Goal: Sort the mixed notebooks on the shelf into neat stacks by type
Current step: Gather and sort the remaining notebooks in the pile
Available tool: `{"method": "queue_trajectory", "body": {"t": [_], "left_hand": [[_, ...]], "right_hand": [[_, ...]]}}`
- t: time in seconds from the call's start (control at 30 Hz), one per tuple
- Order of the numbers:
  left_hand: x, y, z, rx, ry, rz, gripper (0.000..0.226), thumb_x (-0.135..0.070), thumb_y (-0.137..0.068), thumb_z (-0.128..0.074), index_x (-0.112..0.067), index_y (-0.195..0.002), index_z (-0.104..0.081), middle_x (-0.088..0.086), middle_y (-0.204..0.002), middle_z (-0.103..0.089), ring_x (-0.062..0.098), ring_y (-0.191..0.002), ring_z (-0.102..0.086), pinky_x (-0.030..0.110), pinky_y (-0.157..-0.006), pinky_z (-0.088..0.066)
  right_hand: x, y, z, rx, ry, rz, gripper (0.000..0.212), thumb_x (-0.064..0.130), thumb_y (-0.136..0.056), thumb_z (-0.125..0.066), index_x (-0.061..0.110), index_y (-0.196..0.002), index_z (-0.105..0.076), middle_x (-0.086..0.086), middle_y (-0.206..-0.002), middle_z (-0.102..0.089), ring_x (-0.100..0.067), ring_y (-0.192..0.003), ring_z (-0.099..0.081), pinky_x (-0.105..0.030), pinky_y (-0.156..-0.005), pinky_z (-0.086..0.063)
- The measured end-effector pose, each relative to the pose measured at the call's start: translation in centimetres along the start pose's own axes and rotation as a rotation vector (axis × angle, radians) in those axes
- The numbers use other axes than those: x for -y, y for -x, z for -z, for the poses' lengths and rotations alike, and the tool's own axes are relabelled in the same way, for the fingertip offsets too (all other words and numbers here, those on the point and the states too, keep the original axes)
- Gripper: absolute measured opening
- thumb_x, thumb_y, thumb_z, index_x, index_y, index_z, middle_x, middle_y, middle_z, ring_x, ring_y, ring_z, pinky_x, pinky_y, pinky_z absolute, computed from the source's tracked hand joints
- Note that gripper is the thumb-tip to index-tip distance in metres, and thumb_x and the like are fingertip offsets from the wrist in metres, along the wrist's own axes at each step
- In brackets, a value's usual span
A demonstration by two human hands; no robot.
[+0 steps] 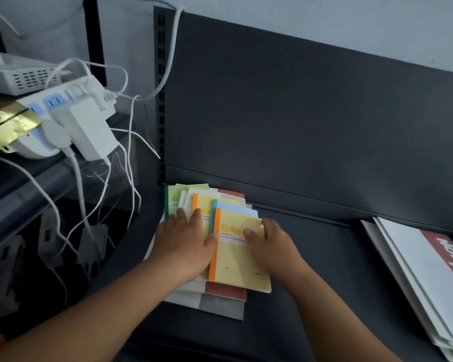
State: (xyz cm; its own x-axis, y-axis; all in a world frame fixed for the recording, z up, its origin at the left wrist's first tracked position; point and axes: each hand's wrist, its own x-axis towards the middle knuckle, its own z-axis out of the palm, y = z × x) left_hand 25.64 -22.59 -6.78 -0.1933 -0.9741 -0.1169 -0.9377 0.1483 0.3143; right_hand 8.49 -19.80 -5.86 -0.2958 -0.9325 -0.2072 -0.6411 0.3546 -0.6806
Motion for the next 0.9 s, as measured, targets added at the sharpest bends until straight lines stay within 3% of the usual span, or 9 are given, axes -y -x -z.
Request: {"method": "queue_trajectory", "body": {"t": [0.13,0.23,0.3,0.4,0.47,0.5,0.6,0.73,0.9], "left_hand": [[-0.1,0.5,0.5,-0.041,0.174,-0.132,0.052,-0.047,-0.097,-0.038,-0.025,-0.144,-0.029,-0.001,-0.136,-0.047,0.020,-0.125,-0.045,0.040,-0.106,-0.038],[-0.5,1.2,1.4,-0.034,0.404,-0.194,0.043,-0.030,-0.099,-0.041,-0.033,-0.141,-0.034,-0.012,-0.128,-0.052,0.009,-0.111,-0.051,0.029,-0.089,-0.047],[-0.5,1.2,1.7,-0.025,0.530,-0.147,0.049,-0.020,-0.099,-0.040,-0.033,-0.145,-0.029,-0.016,-0.132,-0.045,0.004,-0.109,-0.045,0.017,-0.075,-0.042],[-0.3,0.6,2.2,-0.060,0.804,0.000,0.058,-0.007,-0.094,-0.044,-0.027,-0.147,-0.032,-0.010,-0.140,-0.043,0.003,-0.105,-0.050,0.018,-0.069,-0.040],[-0.3,0.2,2.5,-0.056,1.026,0.134,0.055,0.001,-0.091,-0.047,-0.022,-0.140,-0.041,-0.007,-0.123,-0.052,0.001,-0.083,-0.051,0.022,-0.062,-0.043],[-0.3,0.1,2.7,-0.027,1.115,0.205,0.049,0.004,-0.091,-0.049,-0.019,-0.134,-0.046,-0.005,-0.113,-0.056,0.003,-0.079,-0.051,0.025,-0.062,-0.043],[-0.3,-0.3,2.7,0.106,1.229,0.287,0.023,0.006,-0.089,-0.054,-0.005,-0.105,-0.065,0.009,-0.099,-0.068,0.020,-0.086,-0.063,0.034,-0.077,-0.049],[-1.2,-0.3,2.7,0.212,1.327,0.250,0.027,0.005,-0.092,-0.050,-0.012,-0.103,-0.069,0.014,-0.101,-0.073,0.032,-0.095,-0.067,0.042,-0.083,-0.054],[-3.0,-0.1,3.0,0.358,1.407,0.139,0.032,-0.002,-0.097,-0.044,-0.023,-0.106,-0.067,0.013,-0.099,-0.073,0.033,-0.093,-0.068,0.045,-0.076,-0.055]], "right_hand": [[0.4,0.4,-0.1,-0.007,0.019,-0.020,0.056,0.043,-0.095,-0.053,0.020,-0.144,-0.036,0.007,-0.111,-0.047,-0.014,-0.097,-0.050,-0.029,-0.076,-0.041],[0.2,0.6,0.0,0.001,0.007,-0.045,0.067,0.042,-0.090,-0.063,0.021,-0.146,-0.033,0.004,-0.123,-0.052,-0.014,-0.100,-0.052,-0.029,-0.075,-0.044],[0.0,0.8,0.2,-0.011,-0.100,-0.096,0.082,0.040,-0.085,-0.071,0.020,-0.150,-0.025,0.001,-0.132,-0.052,-0.016,-0.104,-0.055,-0.032,-0.078,-0.049],[-0.5,0.8,0.6,-0.026,-0.320,-0.217,0.098,0.036,-0.077,-0.081,0.022,-0.153,-0.020,-0.003,-0.137,-0.051,-0.022,-0.107,-0.061,-0.042,-0.089,-0.054],[-1.0,0.5,0.9,-0.022,-0.420,-0.281,0.088,0.033,-0.076,-0.082,0.021,-0.147,-0.032,-0.001,-0.124,-0.059,-0.021,-0.096,-0.065,-0.040,-0.081,-0.055],[-1.2,0.4,1.2,-0.013,-0.456,-0.297,0.073,0.031,-0.077,-0.082,0.020,-0.138,-0.043,0.000,-0.113,-0.065,-0.020,-0.090,-0.067,-0.038,-0.076,-0.055],[-1.8,0.4,1.6,0.003,-0.534,-0.296,0.033,0.025,-0.080,-0.079,0.017,-0.107,-0.061,0.001,-0.090,-0.074,-0.020,-0.080,-0.072,-0.037,-0.070,-0.057],[-2.5,0.6,1.9,-0.005,-0.681,-0.291,0.035,0.021,-0.079,-0.079,0.015,-0.110,-0.063,-0.004,-0.094,-0.077,-0.026,-0.084,-0.075,-0.049,-0.079,-0.060],[-2.8,1.4,3.3,-0.071,-0.812,-0.286,0.025,0.012,-0.085,-0.074,0.010,-0.108,-0.064,-0.008,-0.092,-0.077,-0.030,-0.085,-0.075,-0.053,-0.079,-0.059]]}}
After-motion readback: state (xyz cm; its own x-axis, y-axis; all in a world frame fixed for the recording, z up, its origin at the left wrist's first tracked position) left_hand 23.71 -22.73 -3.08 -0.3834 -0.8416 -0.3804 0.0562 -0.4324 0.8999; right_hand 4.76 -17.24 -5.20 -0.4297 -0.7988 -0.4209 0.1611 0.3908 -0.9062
